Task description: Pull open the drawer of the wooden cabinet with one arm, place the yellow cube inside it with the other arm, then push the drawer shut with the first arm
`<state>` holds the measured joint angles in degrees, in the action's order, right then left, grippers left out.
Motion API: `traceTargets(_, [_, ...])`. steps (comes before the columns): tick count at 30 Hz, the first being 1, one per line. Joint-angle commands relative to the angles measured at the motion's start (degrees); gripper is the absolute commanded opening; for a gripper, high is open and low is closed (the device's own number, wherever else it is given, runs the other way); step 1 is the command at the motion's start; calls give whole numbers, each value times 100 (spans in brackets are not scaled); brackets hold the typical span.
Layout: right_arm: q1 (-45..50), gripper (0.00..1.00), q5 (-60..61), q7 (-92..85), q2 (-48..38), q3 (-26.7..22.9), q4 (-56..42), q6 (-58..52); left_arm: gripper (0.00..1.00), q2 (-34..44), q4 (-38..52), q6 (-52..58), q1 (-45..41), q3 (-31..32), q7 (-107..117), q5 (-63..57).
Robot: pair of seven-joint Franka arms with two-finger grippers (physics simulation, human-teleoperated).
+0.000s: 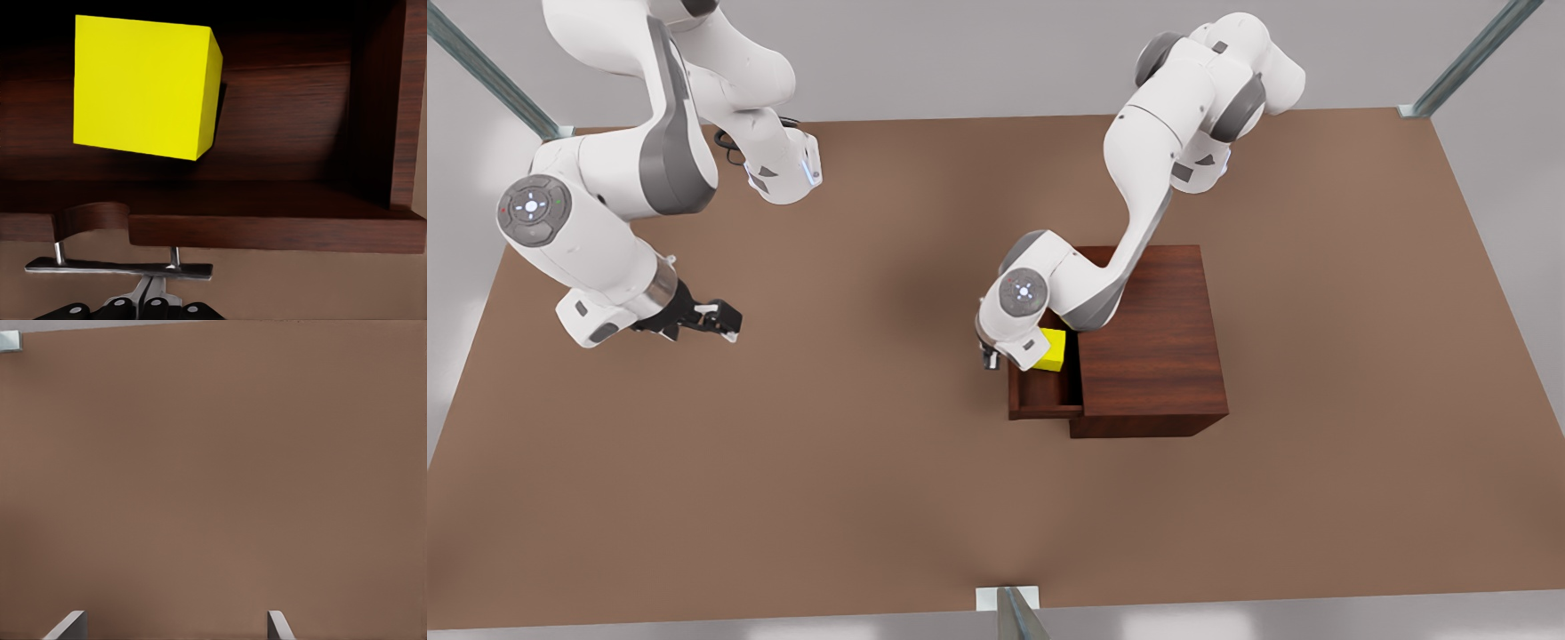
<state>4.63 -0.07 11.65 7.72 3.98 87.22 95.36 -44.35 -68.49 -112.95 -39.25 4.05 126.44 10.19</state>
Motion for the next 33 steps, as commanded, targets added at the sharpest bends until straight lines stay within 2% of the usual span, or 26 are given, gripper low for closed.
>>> traceTargets(1, [-137, 100, -99, -831, 10, -47, -64, -9, 21, 15, 3, 212, 23, 0, 645, -8])
traceTargets(13, [-269, 100, -151, -1279, 212, -56, -258, 0, 21, 111, 11, 818, 32, 0, -102, -491])
traceTargets(33, [-252, 100, -160, -1279, 212, -29, -258, -9, 21, 269, -243, 1328, 471, 0, -866, -500])
